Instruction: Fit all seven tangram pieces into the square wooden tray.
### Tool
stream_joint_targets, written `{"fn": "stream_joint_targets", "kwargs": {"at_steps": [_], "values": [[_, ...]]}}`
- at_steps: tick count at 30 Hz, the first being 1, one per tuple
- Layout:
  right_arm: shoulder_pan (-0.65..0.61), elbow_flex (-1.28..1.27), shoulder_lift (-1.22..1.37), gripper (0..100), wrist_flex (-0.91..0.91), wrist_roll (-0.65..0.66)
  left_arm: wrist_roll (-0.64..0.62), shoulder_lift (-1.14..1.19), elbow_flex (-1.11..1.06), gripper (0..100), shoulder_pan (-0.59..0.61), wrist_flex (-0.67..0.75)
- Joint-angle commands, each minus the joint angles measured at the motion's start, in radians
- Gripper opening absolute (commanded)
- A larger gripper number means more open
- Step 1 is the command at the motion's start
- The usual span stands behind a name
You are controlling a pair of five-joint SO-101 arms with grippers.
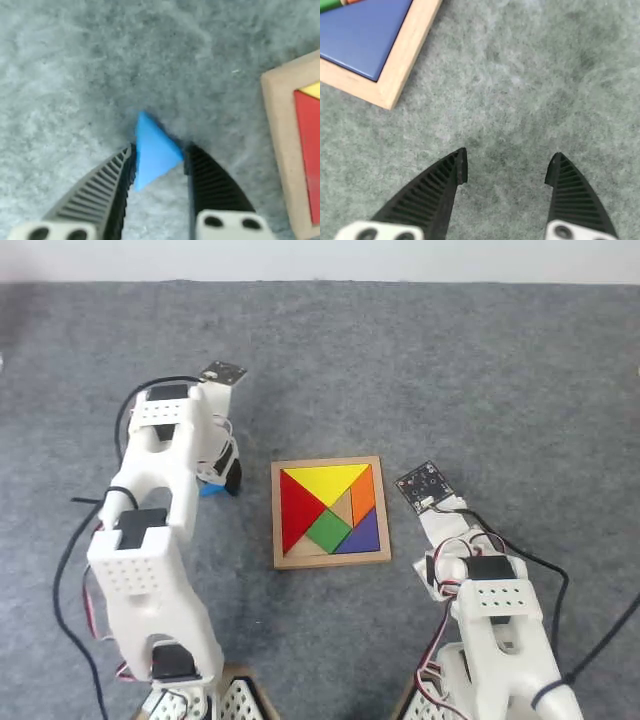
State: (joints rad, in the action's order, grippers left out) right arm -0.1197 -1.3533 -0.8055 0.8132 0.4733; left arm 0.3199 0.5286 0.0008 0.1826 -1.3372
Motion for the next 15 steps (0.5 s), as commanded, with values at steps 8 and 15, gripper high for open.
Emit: {"fn": "stream_joint_targets", "kwargs": {"at_steps": [8, 15], "values": [[-0.008, 0.006, -0.021, 26.3, -0.018, 0.015, 0.0, -0.009, 0.01, 10, -0.002, -0.012], [-0.008, 0.006, -0.021, 26.3, -0.018, 0.015, -0.014, -0.018, 0.124, 10, -0.041, -0.146]]}}
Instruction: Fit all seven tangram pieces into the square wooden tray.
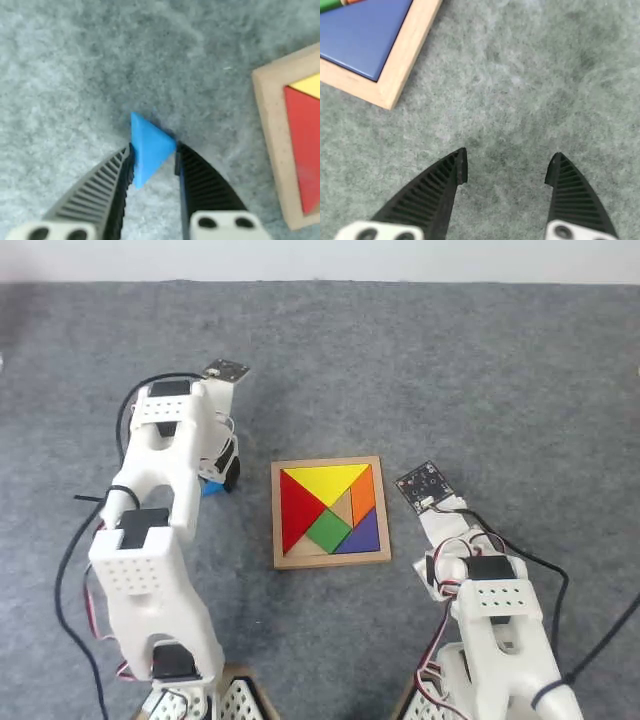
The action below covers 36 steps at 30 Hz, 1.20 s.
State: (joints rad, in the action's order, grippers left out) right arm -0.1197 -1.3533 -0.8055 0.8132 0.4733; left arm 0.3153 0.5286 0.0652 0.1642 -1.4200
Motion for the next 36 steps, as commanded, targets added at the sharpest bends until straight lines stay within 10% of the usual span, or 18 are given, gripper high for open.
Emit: {"fn": "stream_joint_targets", "kwargs": {"at_steps": [1, 36], "values": [[-0.008, 0.006, -0.021, 26.3, -0.018, 0.015, -0.015, -0.031, 0.067, 10, -0.034, -0.081], [-0.008, 0.006, -0.021, 26.3, -0.018, 0.015, -0.009, 0.063, -0.001, 8, -0.101, 0.037]]}}
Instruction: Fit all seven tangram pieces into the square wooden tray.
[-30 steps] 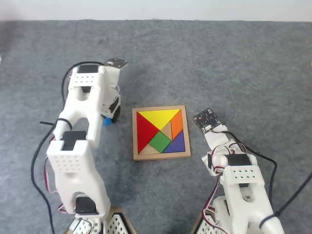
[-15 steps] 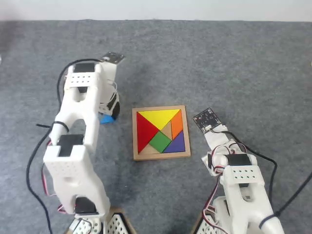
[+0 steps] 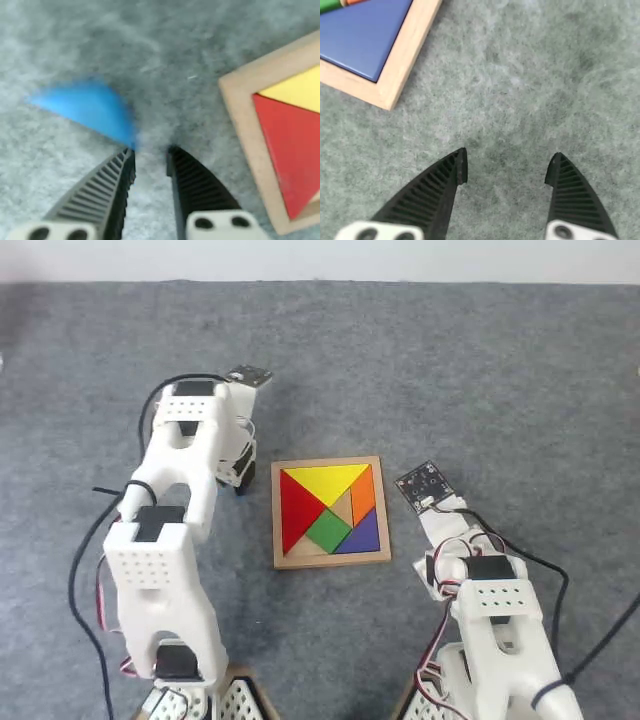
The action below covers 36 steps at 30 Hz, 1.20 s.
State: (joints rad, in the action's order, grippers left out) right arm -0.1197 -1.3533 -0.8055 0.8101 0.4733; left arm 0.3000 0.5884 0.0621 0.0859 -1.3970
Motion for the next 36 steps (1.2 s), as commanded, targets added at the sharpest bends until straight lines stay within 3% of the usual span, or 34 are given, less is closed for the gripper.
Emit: {"fn": "stream_joint_targets", "kwargs": {"at_steps": [1, 9, 15, 27, 36], "values": [[-0.008, 0.006, -0.021, 26.3, -0.015, 0.015, 0.005, 0.002, 0.002, 8, -0.028, 0.003], [-0.008, 0.006, -0.021, 26.3, -0.015, 0.015, -0.011, 0.0, 0.082, 10, 0.025, -0.048], [-0.008, 0.006, -0.021, 26.3, -0.015, 0.015, -0.173, 0.011, 0.331, 23, 0.112, -0.146], [-0.01, 0.006, -0.021, 26.3, -0.015, 0.015, -0.48, 0.124, 0.404, 23, 0.034, -0.018], [-0.01, 0.006, -0.021, 26.3, -0.015, 0.015, -0.568, 0.319, 0.636, 23, 0.078, -0.087]]}}
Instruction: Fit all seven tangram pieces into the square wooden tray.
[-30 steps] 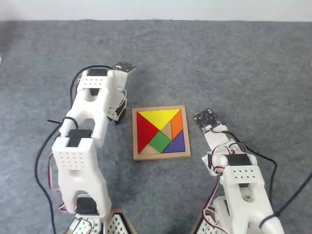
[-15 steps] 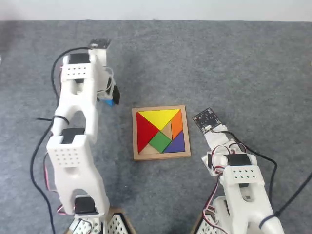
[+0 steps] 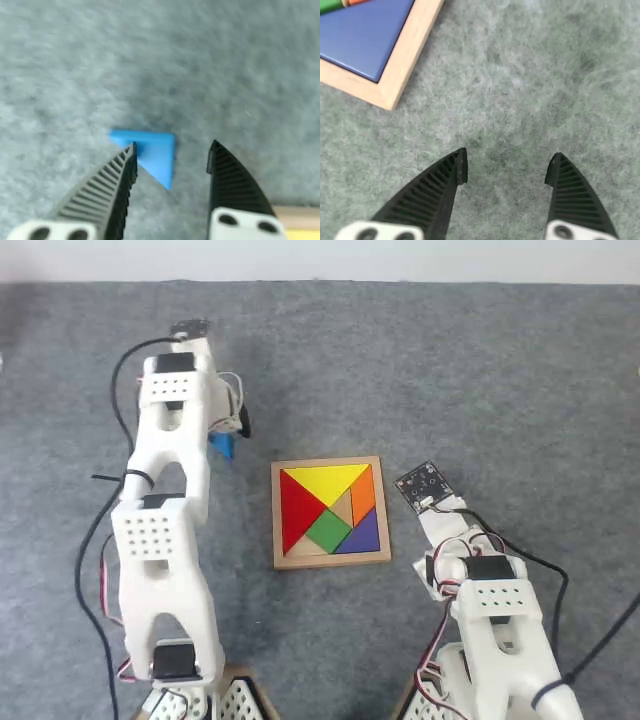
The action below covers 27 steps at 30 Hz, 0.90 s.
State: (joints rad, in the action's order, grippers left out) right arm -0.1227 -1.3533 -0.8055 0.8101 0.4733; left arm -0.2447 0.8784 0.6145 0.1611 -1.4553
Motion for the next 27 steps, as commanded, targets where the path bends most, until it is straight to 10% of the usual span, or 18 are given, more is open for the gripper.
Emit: {"fn": "stream_joint_targets", "kwargs": {"at_steps": [1, 14, 27], "values": [[-0.007, 0.006, -0.021, 26.3, -0.015, 0.015, -0.023, 0.046, 0.108, 23, 0.003, -0.037], [-0.007, 0.006, -0.021, 26.3, -0.012, 0.015, -0.017, 0.278, 0.421, 23, 0.028, -0.302], [-0.007, 0.006, -0.021, 26.3, -0.013, 0.015, 0.1, 0.244, 0.317, 1, 0.052, -0.304]]}}
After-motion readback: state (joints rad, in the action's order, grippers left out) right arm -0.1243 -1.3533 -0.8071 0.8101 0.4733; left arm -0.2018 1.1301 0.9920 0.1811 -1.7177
